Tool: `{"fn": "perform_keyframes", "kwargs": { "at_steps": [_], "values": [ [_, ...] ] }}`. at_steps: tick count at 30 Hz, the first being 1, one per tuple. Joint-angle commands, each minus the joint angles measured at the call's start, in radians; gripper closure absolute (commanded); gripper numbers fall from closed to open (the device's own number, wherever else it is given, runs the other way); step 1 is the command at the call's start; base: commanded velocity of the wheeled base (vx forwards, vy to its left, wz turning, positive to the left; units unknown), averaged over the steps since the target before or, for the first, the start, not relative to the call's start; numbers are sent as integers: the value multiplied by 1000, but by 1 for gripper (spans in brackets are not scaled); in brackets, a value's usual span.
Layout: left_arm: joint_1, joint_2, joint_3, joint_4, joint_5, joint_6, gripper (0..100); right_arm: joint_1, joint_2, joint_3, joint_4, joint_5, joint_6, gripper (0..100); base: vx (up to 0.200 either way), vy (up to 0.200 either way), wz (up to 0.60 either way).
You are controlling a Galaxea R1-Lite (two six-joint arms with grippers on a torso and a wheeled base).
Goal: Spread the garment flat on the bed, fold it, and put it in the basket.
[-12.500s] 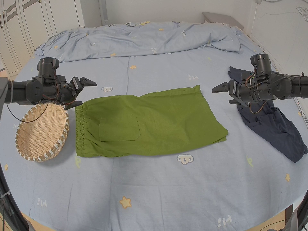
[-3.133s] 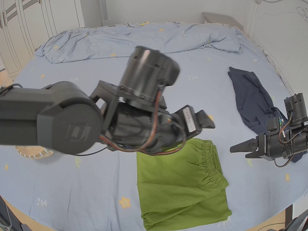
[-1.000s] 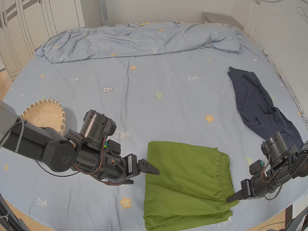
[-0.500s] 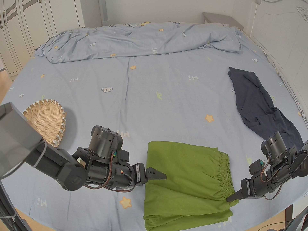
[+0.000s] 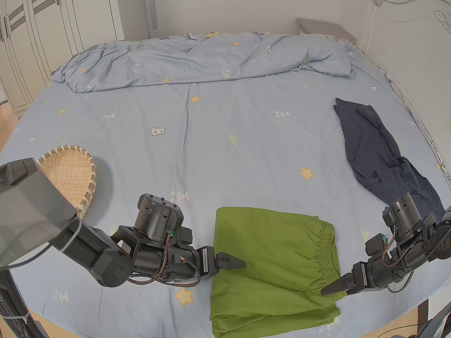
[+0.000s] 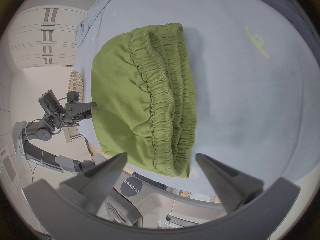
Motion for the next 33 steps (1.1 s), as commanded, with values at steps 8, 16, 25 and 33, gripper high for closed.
{"fn": "perform_keyframes", "kwargs": {
  "at_steps": [8, 16, 25, 33],
  "values": [
    [-26, 60, -3, -99, -3, -2, 0, 3, -12, 1, 1, 2, 0, 0, 0, 0, 0],
    [-63, 63, -6, -125, -42, -2, 0, -1, -23, -1, 0, 2, 0, 0, 0, 0, 0],
    [-85, 75, -55, -126, -77, -1, 0, -4, -23, -3, 0, 2, 0, 0, 0, 0, 0],
    [-85, 56, -55, -126, -72, 2, 100, -10, -24, -15, 0, 0, 2, 0, 0, 0, 0]
  ]
}}
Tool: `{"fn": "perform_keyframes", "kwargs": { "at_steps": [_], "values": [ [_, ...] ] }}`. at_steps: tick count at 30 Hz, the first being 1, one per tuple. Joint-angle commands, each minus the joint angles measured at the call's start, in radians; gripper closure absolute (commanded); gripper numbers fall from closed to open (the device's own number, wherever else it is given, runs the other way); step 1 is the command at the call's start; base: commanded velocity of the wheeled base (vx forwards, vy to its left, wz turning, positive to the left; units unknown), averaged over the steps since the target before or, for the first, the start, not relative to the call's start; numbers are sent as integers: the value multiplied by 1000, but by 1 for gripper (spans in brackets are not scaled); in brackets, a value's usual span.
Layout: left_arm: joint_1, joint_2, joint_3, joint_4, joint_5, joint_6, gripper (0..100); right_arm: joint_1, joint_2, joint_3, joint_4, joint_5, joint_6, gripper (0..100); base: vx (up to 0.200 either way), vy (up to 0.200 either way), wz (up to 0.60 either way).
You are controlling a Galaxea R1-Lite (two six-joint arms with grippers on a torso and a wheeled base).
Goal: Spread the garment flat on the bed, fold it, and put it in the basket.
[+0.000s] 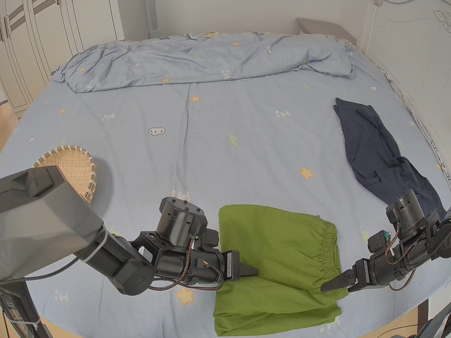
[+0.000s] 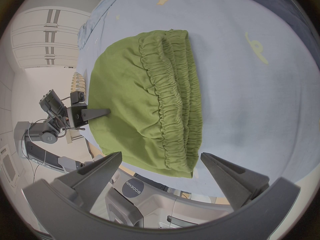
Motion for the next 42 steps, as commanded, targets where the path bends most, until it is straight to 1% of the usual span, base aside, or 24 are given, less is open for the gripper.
{"fn": "perform_keyframes", "kwargs": {
  "at_steps": [1, 3, 4, 6, 8, 10, 11, 12, 13, 14, 15, 17, 18, 19, 22, 25, 26, 28, 33, 42],
  "values": [
    [2, -23, 2, -4, 2, 2, 100, -7, -3, -11, 0, -1, 1, 0, 0, 0, 0],
    [8, -43, 3, -2, 1, 2, 100, -18, -8, -20, -2, -1, -2, 0, 0, 0, 0],
    [28, -91, 3, 9, 1, 2, 100, -44, -14, -62, 1, 1, -7, 0, 0, 0, 0],
    [53, -127, -1, 33, 2, 3, 100, -70, -12, -117, 6, 1, -10, 0, 0, 0, 0],
    [91, -187, -17, 85, 2, 8, 100, -100, -11, -203, 28, 1, -14, 0, 0, 0, 0],
    [128, -236, -55, 174, 2, 17, 100, -123, -1, -304, 80, 1, -18, 0, 0, 0, 0],
    [153, -262, -84, 250, 2, 30, 100, -130, 12, -362, 121, 1, -19, 0, 0, 0, 0],
    [159, -269, -92, 268, 2, 34, 100, -131, 18, -376, 130, 1, -21, 0, 0, 0, 0],
    [191, -290, -139, 371, 2, 74, 100, -133, 38, -430, 169, -1, -34, 0, 0, 0, 0],
    [203, -296, -155, 408, 2, 95, 100, -133, 41, -447, 179, -1, -44, 0, 0, 0, 0],
    [203, -296, -155, 408, 2, 95, 100, -133, 41, -447, 179, -1, -44, 0, 0, 0, 0],
    [275, -310, -248, 595, 2, 214, 100, -150, 49, -462, 186, -1, -77, 0, 0, 0, 0],
    [282, -310, -264, 615, 2, 226, 100, -154, 51, -462, 186, -2, -82, 0, 0, 0, 0],
    [297, -304, -305, 674, 2, 247, 100, -163, 55, -457, 184, -2, -90, 0, 0, 0, 0],
    [315, -279, -373, 754, 2, 304, 100, -185, 87, -454, 181, -5, -103, 0, 0, 0, 0],
    [324, -267, -379, 760, 2, 338, 100, -188, 103, -454, 181, -4, -114, 0, 0, 0, 0],
    [334, -253, -379, 767, 2, 365, 100, -191, 112, -451, 181, -4, -119, 0, 0, 0, 0],
    [338, -250, -379, 768, 2, 379, 100, -191, 124, -451, 181, -4, -119, 0, 0, 100, 0],
    [363, -259, -394, 774, 2, 381, 100, -191, 123, -453, 181, -4, -119, 0, 0, 200, 0],
    [371, -276, -396, 774, 2, 382, 100, -196, 124, -453, 181, -4, -119, 0, 0, 200, 0]
  ]
}}
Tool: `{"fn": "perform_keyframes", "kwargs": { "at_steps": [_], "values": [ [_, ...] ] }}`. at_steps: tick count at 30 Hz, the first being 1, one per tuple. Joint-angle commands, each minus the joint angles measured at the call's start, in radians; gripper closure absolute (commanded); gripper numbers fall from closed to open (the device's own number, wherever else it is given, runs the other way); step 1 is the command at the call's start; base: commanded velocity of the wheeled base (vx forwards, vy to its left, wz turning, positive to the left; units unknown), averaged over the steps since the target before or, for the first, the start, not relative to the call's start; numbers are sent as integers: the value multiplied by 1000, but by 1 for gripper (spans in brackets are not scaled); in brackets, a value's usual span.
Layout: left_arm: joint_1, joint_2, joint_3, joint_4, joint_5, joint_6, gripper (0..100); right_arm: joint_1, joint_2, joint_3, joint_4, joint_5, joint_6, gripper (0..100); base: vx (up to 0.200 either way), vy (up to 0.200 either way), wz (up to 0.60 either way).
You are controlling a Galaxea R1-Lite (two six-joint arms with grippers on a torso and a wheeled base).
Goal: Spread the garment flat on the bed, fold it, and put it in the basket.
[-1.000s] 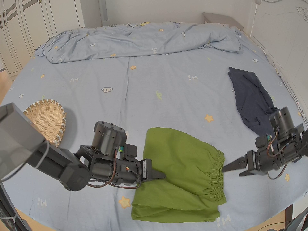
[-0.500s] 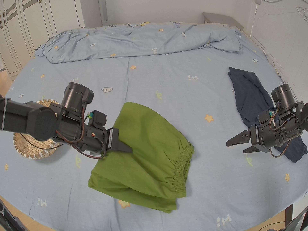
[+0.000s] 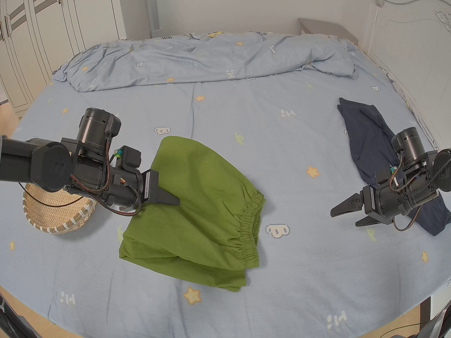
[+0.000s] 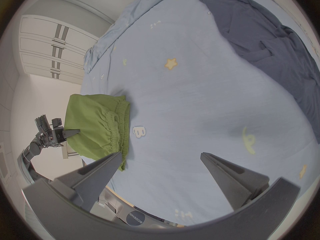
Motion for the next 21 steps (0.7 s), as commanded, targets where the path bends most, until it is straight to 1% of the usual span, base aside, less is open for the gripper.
{"fn": "perform_keyframes", "kwargs": {
  "at_steps": [1, 14, 21],
  "values": [
    [1, -8, 0, 0, -1, 0, 100, 0, 4, 2, 0, 1, 1, 0, 0, 200, 0],
    [-1, 0, 0, 0, -1, 4, 100, 8, 4, 7, 0, 1, 1, 0, 0, 200, 0],
    [-2, 6, 6, 0, -1, 41, 100, 8, 2, 8, 0, 1, 1, 0, 0, 200, 0]
  ]
}}
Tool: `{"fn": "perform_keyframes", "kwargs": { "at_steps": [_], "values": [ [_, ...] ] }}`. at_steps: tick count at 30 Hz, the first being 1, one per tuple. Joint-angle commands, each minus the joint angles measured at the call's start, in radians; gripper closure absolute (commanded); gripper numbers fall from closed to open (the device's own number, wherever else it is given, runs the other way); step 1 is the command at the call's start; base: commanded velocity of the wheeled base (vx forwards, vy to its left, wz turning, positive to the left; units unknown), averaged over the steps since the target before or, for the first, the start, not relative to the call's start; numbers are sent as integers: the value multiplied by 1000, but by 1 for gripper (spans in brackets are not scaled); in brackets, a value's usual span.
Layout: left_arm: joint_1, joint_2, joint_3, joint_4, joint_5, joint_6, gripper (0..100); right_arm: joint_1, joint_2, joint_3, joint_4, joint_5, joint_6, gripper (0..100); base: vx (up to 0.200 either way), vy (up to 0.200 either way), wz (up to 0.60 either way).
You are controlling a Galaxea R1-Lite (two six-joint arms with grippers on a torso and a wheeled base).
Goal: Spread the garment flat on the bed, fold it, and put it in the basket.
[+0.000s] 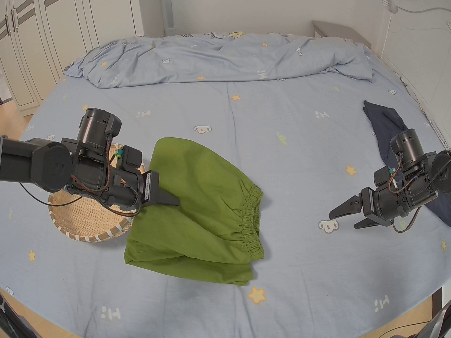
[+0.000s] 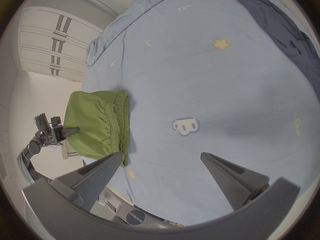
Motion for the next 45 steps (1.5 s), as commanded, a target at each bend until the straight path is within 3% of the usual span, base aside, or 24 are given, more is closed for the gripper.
{"fn": "perform_keyframes", "kwargs": {
  "at_steps": [1, 9, 15, 25, 29, 32, 38, 45],
  "values": [
    [-3, 2, 9, 2, 0, 16, 100, 1, -1, 1, 0, 1, 0, 0, 0, 0, 0],
    [-31, -18, 3, 2, 58, 104, 100, -7, -2, -1, 0, 1, 0, 0, 0, 0, 0],
    [-59, -87, 26, 1, 101, 297, 100, -6, -2, 1, 0, 1, 2, 0, 0, 0, 0],
    [-34, -318, 63, 1, 101, 297, 100, -2, 2, 1, 0, -2, 2, 0, 0, 0, 0],
    [10, -375, 64, -7, 101, 297, 100, -9, -1, 1, -1, -2, 3, 0, 0, 0, 0],
    [98, -386, 44, -19, 93, 296, 100, -9, -2, -1, -1, -2, 3, 0, 0, 0, 0],
    [185, -343, -9, -45, 92, 225, 100, -13, -2, -1, -1, -2, 3, 0, 0, 0, 0],
    [290, -262, 8, -52, 92, 214, 100, -21, -4, -1, -1, -1, 2, 0, 0, 0, 0]
  ]
}}
